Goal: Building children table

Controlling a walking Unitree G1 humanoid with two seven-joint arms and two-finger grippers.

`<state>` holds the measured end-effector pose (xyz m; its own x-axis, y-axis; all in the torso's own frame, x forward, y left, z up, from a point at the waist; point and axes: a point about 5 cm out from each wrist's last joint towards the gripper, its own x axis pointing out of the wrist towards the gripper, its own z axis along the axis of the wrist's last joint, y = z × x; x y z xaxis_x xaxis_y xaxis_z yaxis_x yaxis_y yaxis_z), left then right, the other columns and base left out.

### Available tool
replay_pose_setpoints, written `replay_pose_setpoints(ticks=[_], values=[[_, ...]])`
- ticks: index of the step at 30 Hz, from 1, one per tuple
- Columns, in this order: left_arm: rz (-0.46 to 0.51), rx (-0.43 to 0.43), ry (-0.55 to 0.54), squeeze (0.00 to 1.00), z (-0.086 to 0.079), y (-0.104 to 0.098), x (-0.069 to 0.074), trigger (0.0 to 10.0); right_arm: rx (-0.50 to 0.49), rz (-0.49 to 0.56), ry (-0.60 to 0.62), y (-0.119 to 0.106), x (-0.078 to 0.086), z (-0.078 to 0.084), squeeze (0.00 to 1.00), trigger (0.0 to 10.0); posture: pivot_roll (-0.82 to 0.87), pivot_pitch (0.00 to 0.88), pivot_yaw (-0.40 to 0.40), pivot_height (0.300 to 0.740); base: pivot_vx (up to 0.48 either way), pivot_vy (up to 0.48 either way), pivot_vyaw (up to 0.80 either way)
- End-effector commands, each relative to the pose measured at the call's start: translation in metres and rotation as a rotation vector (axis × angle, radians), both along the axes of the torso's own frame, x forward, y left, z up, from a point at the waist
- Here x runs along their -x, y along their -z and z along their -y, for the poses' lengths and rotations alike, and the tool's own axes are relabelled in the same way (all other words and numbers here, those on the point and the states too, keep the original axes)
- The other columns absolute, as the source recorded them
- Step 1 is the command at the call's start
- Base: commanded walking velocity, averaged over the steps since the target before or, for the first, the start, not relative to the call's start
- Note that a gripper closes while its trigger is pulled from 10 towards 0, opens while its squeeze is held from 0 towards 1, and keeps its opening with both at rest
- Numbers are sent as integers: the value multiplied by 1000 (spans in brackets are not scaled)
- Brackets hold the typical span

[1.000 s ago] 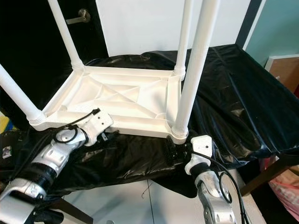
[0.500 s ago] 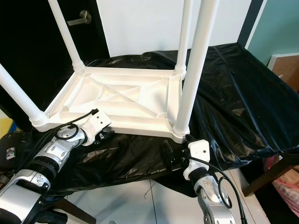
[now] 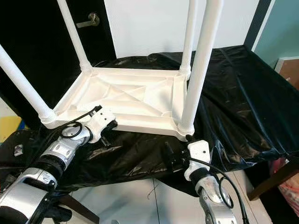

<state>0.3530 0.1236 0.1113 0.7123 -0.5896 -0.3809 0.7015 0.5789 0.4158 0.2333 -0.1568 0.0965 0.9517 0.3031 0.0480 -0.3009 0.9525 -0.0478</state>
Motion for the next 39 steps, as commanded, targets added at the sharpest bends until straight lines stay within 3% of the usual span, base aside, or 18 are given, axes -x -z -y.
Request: replay_pose_setpoints(ticks=[1,3,4,7,8,13,24,25,33,39], values=[[-94,-17,85,0,11,17,11,0,10,-2,-8,2,-1,-2,0,10000,-20,43,58,740,0,0,0],[-105,6,125,0,21,19,15,0,14,0,-8,2,-2,-1,0,10000,-21,46,60,740,0,0,0],[-109,38,142,0,28,18,16,10000,18,3,-9,1,-3,-1,0,10000,-22,46,60,740,0,0,0],[-106,85,150,0,33,13,15,10000,24,8,-12,1,-5,-1,0,10000,-23,50,62,740,0,0,0],[-94,105,135,1000,29,6,9,10000,23,6,-11,2,-4,-1,0,10000,-22,50,64,740,0,0,0],[-80,113,115,1000,11,-9,-3,10000,17,-6,-12,6,-2,-3,0,10000,-29,52,70,740,0,0,0],[-78,64,176,1000,-2,-17,-4,10000,21,5,5,4,-4,0,0,10000,-45,71,71,740,0,0,0],[-79,40,167,0,-5,-17,-7,10000,26,8,12,4,-5,1,0,10000,-47,83,73,740,0,0,0],[-122,-26,66,0,-18,-19,-19,10000,14,16,47,2,-3,-1,0,10000,-59,134,87,740,0,0,0],[-207,-34,97,0,-22,-19,-19,10000,8,13,53,3,4,-6,0,10000,-70,174,109,740,0,0,0]])
